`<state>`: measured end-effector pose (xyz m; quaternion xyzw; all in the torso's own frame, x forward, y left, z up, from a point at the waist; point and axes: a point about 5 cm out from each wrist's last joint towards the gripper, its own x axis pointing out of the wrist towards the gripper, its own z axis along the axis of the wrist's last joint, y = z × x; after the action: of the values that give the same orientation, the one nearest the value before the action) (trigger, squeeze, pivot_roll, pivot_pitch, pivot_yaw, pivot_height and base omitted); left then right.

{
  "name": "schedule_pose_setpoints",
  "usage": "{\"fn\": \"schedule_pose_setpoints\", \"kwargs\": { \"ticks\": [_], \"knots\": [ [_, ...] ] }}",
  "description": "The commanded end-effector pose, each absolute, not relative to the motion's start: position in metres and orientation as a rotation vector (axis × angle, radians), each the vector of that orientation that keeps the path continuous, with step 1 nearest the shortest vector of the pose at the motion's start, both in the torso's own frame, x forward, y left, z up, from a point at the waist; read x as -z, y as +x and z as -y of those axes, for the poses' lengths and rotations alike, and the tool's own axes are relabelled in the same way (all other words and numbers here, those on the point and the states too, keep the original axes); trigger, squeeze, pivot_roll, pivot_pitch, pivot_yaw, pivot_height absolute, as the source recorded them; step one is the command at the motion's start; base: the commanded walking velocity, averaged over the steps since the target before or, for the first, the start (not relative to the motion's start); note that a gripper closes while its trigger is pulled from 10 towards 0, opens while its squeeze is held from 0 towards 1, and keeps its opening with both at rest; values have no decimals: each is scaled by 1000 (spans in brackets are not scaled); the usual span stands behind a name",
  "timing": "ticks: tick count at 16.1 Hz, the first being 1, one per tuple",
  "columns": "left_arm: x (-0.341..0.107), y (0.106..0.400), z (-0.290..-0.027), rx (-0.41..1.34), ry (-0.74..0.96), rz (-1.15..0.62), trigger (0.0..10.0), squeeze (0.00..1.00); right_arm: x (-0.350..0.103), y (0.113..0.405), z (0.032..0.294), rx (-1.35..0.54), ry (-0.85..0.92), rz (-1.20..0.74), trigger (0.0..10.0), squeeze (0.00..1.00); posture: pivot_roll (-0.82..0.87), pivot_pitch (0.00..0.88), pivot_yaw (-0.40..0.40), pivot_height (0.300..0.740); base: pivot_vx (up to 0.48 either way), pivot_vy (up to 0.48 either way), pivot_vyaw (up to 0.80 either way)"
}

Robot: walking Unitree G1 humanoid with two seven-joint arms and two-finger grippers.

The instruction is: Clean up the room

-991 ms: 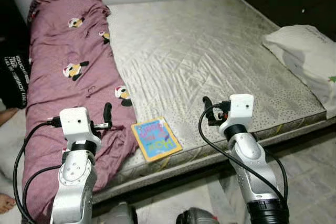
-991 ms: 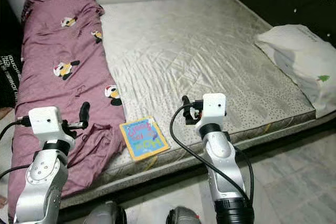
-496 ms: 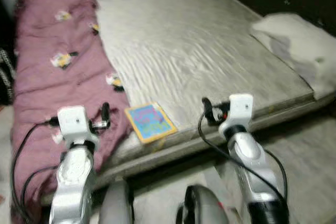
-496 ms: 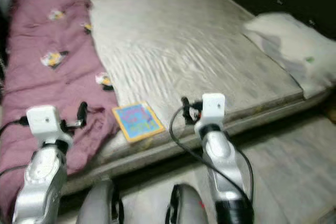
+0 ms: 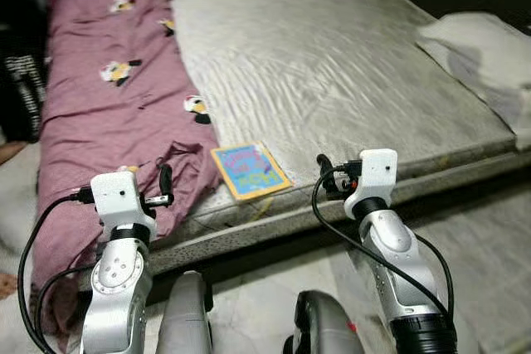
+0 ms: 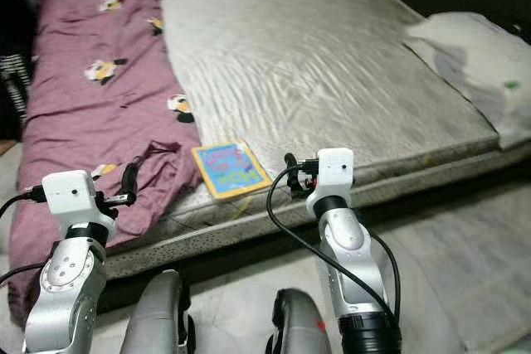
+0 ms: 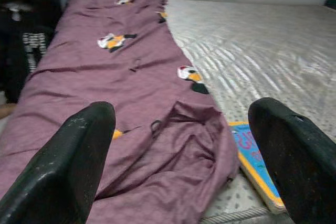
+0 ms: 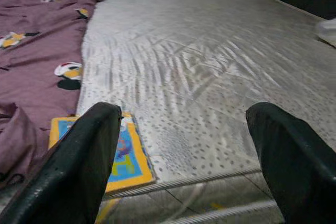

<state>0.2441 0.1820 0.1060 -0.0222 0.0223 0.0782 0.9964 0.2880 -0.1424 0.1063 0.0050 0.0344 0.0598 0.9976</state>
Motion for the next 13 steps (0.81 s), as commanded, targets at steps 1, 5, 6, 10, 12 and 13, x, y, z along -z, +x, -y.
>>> {"fn": "schedule_pose_setpoints", "kwargs": {
  "ticks": [1, 5, 6, 10, 12, 13],
  "knots": [
    [-112, 246, -181, -146, -51, -22, 10000, 0, -108, 288, 145, -119, 12, -71, 10000, 0, 18, 97, -53, 640, 0, 0, 0],
    [-109, 246, -182, -160, -79, -39, 10000, 0, -108, 287, 145, -127, 14, -73, 10000, 0, 17, 99, -57, 615, 124, 0, 0],
    [-109, 246, -182, -160, -80, -39, 10000, 0, -108, 288, 145, -128, 14, -74, 10000, 0, 19, 99, -58, 605, 0, 0, 0],
    [-110, 245, -184, -167, -81, -41, 10000, 0, -108, 288, 143, -135, 13, -75, 10000, 0, 19, 97, -56, 565, 0, 0, 0],
    [-110, 246, -184, -164, -80, -32, 10000, 0, -107, 288, 143, -134, 17, -75, 10000, 0, 20, 94, -55, 565, 122, 0, 0],
    [-111, 246, -184, -164, -85, -30, 10000, 0, -107, 288, 143, -133, 18, -75, 10000, 0, 20, 93, -53, 565, 307, 0, 0]
  ]
}}
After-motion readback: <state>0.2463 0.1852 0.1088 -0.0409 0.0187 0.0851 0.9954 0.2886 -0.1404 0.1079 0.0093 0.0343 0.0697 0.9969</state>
